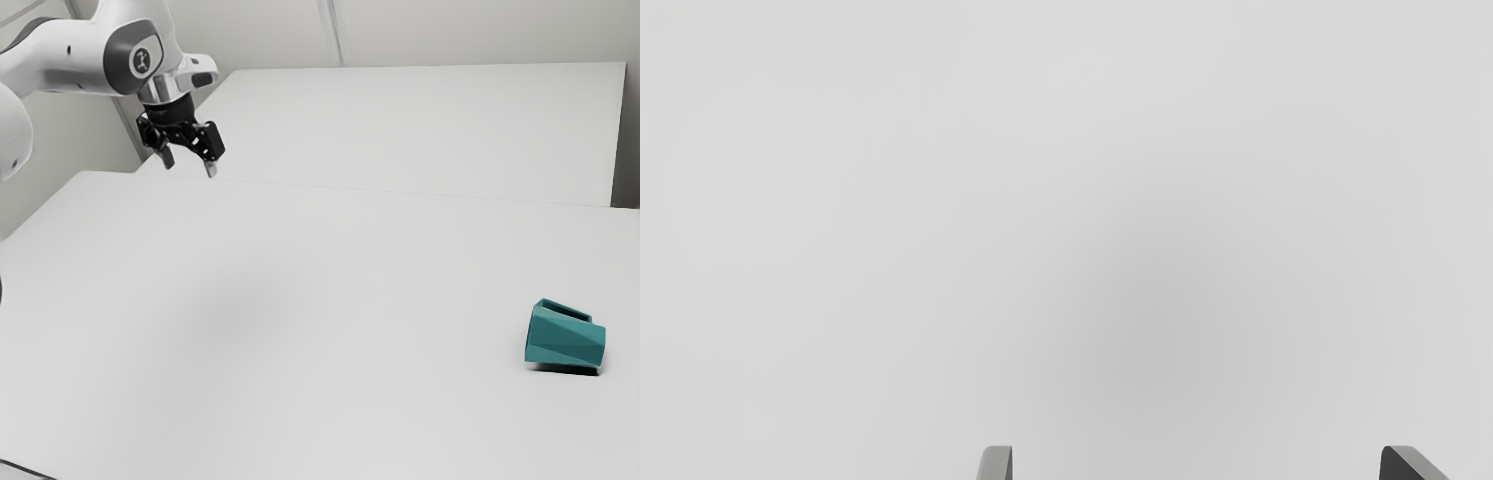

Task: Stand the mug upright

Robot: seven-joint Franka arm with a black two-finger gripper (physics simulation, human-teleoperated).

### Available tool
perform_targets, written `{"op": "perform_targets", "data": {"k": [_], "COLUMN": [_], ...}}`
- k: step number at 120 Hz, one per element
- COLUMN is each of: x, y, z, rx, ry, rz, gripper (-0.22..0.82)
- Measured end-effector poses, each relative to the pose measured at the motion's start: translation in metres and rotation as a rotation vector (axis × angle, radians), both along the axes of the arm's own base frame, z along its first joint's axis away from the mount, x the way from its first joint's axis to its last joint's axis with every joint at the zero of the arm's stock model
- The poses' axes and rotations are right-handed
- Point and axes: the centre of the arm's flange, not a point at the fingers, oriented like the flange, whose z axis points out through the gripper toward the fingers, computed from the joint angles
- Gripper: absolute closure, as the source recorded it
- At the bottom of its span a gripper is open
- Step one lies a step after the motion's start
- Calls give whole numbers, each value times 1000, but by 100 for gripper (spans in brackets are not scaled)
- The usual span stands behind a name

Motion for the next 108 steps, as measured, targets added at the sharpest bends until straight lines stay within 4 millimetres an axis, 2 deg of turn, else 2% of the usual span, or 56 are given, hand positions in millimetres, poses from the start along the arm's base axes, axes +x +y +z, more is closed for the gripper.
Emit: {"op": "perform_targets", "data": {"k": [14, 32, 54, 61, 69, 83, 102, 108], "x": [-4, -8, -19, -25, -42, -65, -87, -92], "y": [-3, -21, -37, -50, -65, -91, -157, -172], "z": [4, 10, -13, -24, -38, -75, -109, -120], "rx": [-2, -67, -262, -313, -365, -412, -424, -427], "ry": [-8, -24, 25, 53, 81, 86, 48, 35], "rz": [-11, -28, -3, -9, -18, -15, -51, -48], "gripper": [0, 0, 0, 0, 0, 0, 0, 0]}}
